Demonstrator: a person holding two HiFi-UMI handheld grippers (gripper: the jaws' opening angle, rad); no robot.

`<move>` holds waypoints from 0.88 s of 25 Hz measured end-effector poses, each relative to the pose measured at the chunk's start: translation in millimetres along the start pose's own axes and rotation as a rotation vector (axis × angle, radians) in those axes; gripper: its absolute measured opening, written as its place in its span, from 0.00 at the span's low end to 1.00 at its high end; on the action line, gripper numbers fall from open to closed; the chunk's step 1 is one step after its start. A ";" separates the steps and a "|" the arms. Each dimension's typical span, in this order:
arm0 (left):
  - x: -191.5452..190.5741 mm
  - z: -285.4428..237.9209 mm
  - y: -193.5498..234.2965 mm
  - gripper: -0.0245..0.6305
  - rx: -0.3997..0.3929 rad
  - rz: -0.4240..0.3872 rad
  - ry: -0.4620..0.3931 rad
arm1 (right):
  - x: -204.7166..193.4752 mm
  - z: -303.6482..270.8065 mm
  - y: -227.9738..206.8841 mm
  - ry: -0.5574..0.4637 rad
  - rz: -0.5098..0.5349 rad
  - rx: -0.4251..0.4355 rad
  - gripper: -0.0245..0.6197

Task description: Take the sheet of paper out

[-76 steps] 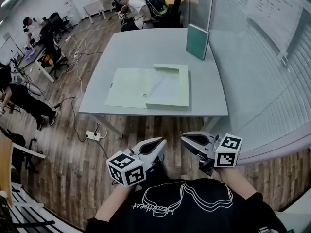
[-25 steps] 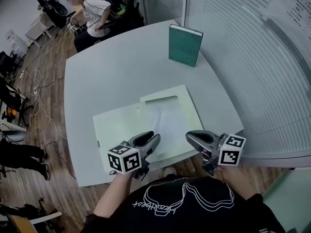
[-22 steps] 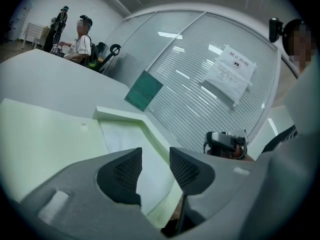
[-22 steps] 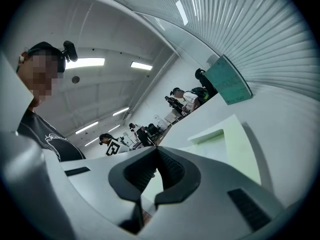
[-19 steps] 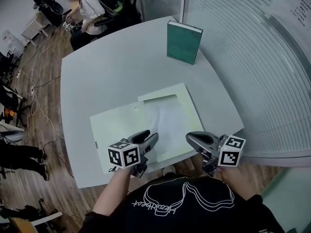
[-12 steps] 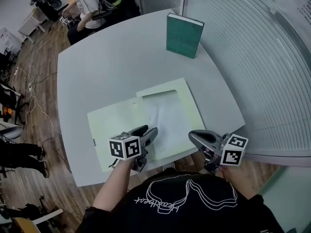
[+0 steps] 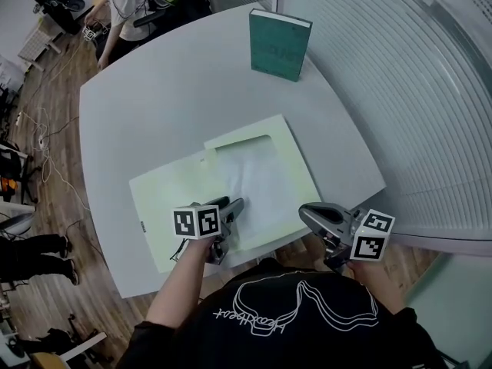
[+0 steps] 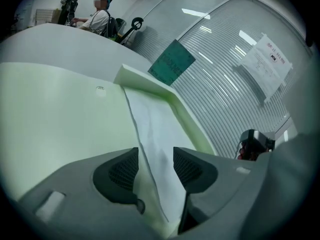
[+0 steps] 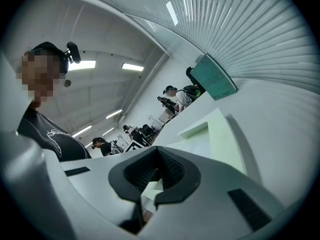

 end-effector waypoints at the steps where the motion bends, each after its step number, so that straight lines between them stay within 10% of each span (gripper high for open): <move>1: -0.7 -1.4 0.5 0.35 0.005 0.006 0.003 | -1.6 1.0 -0.5 0.000 -0.003 -0.003 0.05; 15: -6.9 -6.6 -5.4 0.33 0.031 0.070 -0.023 | -11.7 1.9 -8.8 -0.011 -0.063 -0.029 0.05; 22: -12.9 -11.9 1.4 0.12 0.039 0.137 -0.008 | -10.2 0.6 -6.8 0.000 -0.063 -0.021 0.05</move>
Point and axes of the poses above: the fingertips, and each gripper's own axes: z backward along the fingers, y to its left, x out of its top, the point moved 8 cm from there along z, backward along the fingers, and after that the axes turned 12 degrees about z, right-handed, at the moved point
